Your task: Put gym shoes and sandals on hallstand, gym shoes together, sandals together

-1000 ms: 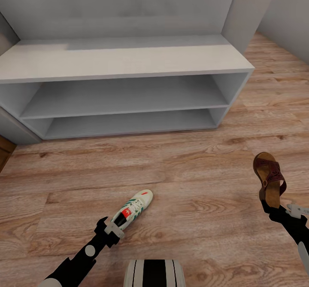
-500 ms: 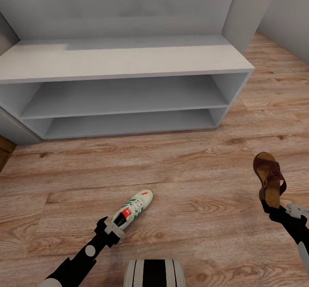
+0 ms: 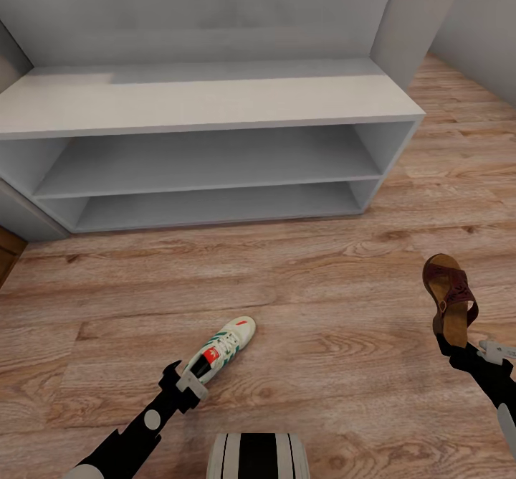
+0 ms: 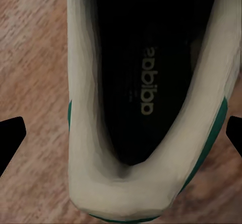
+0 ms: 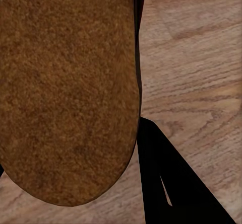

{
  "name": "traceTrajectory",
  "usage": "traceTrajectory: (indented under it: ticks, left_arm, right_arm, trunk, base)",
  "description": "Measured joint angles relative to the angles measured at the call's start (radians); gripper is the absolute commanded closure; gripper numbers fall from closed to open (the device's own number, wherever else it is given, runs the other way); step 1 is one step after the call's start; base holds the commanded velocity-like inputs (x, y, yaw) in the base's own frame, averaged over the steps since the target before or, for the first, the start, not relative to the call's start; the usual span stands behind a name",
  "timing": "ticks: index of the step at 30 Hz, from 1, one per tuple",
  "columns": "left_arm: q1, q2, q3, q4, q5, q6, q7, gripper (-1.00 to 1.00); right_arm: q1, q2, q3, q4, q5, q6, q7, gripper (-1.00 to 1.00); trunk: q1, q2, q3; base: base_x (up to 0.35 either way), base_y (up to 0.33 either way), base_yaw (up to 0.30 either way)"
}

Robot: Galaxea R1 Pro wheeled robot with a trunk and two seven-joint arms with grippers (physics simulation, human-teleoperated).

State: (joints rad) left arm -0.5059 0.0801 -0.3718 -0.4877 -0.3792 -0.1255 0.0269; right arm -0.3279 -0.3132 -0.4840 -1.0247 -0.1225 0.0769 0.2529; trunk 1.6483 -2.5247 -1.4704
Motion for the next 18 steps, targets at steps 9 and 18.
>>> traceTrajectory:
  ticks: [9, 18]
  left_arm:
    - [-0.001, 0.001, 0.0, 0.0, -0.016, -0.001, 0.0, -1.0]
    - [-0.002, -0.001, -0.001, 0.0, -0.015, 0.004, -0.001, 1.0]
  right_arm:
    - [0.0, 0.0, 0.0, 0.0, 0.0, 0.0, 0.0, 1.0]
    - [0.0, 0.0, -0.001, 0.0, 0.0, 0.0, 0.0, 1.0]
  trunk:
    - [0.0, 0.0, 0.0]
    - [0.0, 0.0, 0.0]
  base:
    - [0.0, 0.0, 0.0]
    - [0.0, 0.0, 0.0]
